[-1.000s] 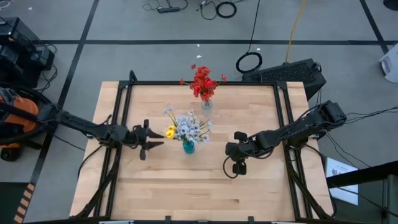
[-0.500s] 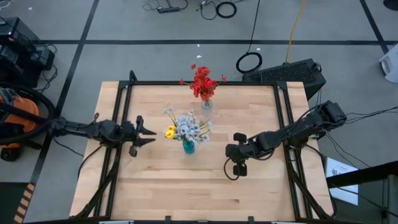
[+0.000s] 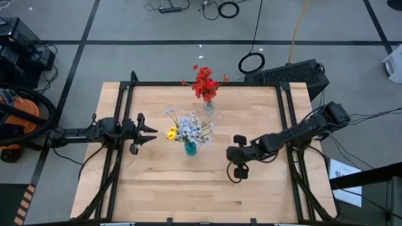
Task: Sort flowers into vase by color
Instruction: Return to Home Position
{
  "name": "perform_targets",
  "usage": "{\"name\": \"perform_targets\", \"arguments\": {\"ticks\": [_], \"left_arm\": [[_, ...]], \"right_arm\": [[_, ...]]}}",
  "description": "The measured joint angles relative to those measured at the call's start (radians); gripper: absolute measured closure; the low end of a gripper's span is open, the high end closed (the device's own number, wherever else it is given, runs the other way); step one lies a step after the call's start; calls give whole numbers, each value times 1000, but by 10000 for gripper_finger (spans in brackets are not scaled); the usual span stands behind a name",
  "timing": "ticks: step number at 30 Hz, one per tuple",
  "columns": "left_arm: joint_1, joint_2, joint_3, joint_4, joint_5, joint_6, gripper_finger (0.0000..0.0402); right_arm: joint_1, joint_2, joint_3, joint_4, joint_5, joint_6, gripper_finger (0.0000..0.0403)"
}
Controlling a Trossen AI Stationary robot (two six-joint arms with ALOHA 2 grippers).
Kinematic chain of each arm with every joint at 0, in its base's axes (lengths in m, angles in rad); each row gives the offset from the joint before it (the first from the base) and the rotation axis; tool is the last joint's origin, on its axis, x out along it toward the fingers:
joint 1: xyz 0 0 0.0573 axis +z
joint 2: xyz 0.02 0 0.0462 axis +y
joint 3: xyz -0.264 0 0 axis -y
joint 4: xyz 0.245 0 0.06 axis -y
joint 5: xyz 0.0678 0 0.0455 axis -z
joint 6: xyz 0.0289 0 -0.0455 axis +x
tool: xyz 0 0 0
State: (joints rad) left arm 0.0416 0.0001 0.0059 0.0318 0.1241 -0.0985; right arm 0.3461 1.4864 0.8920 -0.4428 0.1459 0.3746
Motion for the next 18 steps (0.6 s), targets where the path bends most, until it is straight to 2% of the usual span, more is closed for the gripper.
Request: {"name": "perform_targets", "arguments": {"ticks": [4, 10, 14, 18], "left_arm": [[0, 1, 0, -4, -19, 0, 274], [-3, 5, 0, -4, -20, 1, 274], [-3, 5, 0, -4, -21, 1, 274], [-3, 5, 0, -5, -24, 1, 274]], "right_arm": [[23, -6, -50, 58, 11, 6, 403], [29, -55, -217, 252, 9, 46, 403], [5, -135, -357, 383, -7, 15, 403], [-69, -255, -508, 502, -81, -13, 403]]}}
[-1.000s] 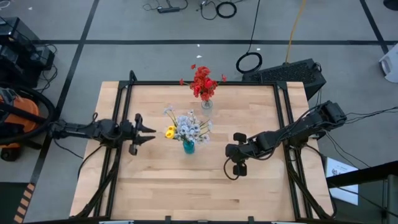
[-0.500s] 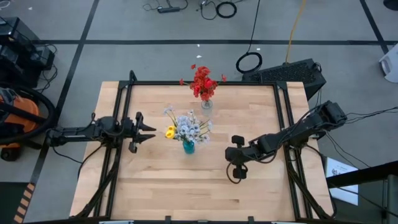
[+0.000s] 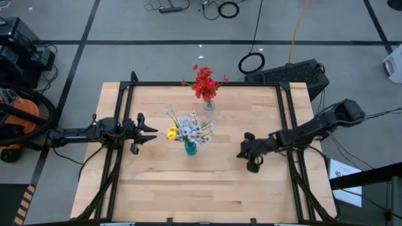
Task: Sort flowers into vase by color
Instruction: Return to Home Position
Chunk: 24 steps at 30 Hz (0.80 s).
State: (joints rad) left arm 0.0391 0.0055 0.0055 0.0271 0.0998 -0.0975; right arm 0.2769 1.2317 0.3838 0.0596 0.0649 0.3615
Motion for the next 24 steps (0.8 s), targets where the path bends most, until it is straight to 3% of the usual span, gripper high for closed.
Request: {"name": "perform_targets", "arguments": {"ticks": [7, 12, 24], "left_arm": [[0, 1, 0, -1, -3, 0, 274], [0, 1, 0, 0, -3, 0, 274], [0, 1, -1, -1, -3, 0, 274]], "right_arm": [[-108, -281, -238, 233, 16, 9, 403], [-107, -527, -360, 235, 89, 56, 403], [-107, -935, -368, -14, 123, -69, 403]]}}
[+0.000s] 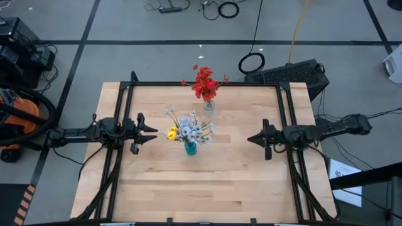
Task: Sort flowers into vase by color
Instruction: Return to Home Position
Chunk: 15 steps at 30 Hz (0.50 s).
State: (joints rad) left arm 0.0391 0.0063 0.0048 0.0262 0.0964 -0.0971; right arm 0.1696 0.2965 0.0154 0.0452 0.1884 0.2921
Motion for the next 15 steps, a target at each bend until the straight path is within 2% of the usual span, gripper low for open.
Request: {"name": "perform_targets", "arguments": {"ticks": [7, 15], "left_arm": [[0, 0, 0, 0, 0, 0, 274], [0, 0, 0, 0, 0, 0, 274]], "right_arm": [[0, -93, 0, 9, 75, -61, 403], [0, -188, 0, 8, 64, -18, 403]]}}
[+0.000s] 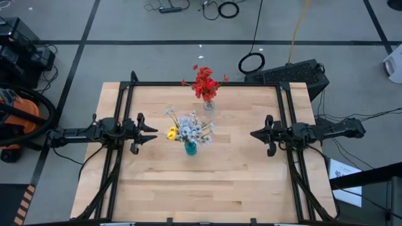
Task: Sort flowers into vase by color
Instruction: Return to Home Position
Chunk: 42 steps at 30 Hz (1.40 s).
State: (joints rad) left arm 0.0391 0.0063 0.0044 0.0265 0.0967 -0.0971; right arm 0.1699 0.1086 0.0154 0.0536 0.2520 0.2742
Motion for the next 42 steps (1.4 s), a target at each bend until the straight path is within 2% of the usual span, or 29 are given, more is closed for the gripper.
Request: {"name": "perform_targets", "arguments": {"ticks": [3, 9, 42], "left_arm": [[0, 0, 0, 0, 0, 0, 274], [0, 0, 0, 0, 0, 0, 274], [0, 0, 0, 0, 0, 0, 274]], "right_arm": [[2, -21, 0, -6, -45, -24, 403], [2, -17, 0, -8, -44, -103, 403], [2, -17, 0, -7, -44, -100, 403]]}}
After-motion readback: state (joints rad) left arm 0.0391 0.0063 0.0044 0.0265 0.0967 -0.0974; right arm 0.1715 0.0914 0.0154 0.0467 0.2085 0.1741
